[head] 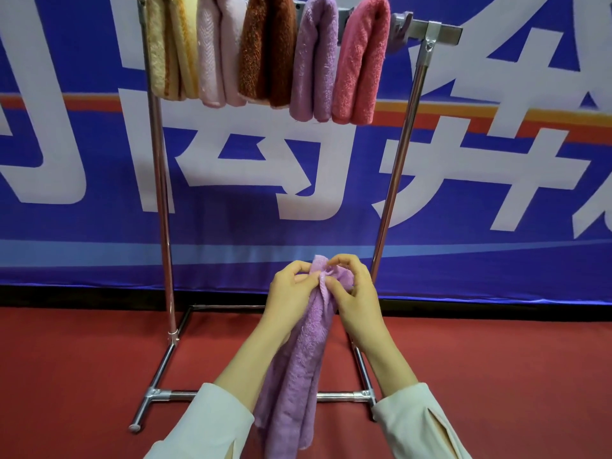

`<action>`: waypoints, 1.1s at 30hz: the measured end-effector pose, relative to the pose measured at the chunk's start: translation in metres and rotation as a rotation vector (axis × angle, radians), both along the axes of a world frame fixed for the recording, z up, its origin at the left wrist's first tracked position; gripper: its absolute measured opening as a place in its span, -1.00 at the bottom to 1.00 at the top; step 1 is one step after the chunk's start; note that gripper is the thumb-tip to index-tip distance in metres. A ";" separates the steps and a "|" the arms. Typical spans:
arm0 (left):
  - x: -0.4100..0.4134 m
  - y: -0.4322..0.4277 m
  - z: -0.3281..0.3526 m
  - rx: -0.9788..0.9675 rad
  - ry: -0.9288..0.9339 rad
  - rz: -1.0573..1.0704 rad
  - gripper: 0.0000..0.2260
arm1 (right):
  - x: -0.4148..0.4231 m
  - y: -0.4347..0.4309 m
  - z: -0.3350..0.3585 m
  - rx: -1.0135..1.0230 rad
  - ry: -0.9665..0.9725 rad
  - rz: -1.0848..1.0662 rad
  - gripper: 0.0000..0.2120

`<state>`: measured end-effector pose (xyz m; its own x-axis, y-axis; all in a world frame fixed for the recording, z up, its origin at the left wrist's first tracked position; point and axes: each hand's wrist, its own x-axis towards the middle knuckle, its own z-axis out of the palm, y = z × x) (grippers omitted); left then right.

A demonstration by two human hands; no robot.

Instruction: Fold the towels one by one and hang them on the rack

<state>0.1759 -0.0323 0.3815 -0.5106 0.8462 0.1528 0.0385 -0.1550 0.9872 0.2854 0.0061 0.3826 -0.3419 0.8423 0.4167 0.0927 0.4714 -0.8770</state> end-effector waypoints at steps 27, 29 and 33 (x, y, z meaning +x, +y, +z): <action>-0.002 -0.001 -0.004 -0.064 0.202 -0.104 -0.84 | 0.004 0.015 -0.008 -0.163 0.111 0.023 -0.87; -0.003 -0.002 -0.002 -0.052 0.189 -0.114 -0.79 | 0.005 0.014 -0.006 -0.157 0.121 0.030 -0.85; -0.002 -0.006 0.001 0.015 0.223 -0.145 -0.88 | 0.009 0.014 -0.005 -0.160 0.145 0.054 -0.82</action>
<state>0.1739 -0.0382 0.3826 -0.3368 0.9047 0.2611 0.2311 -0.1894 0.9543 0.2947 0.0202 0.3773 -0.3343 0.8839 0.3271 -0.0609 0.3261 -0.9434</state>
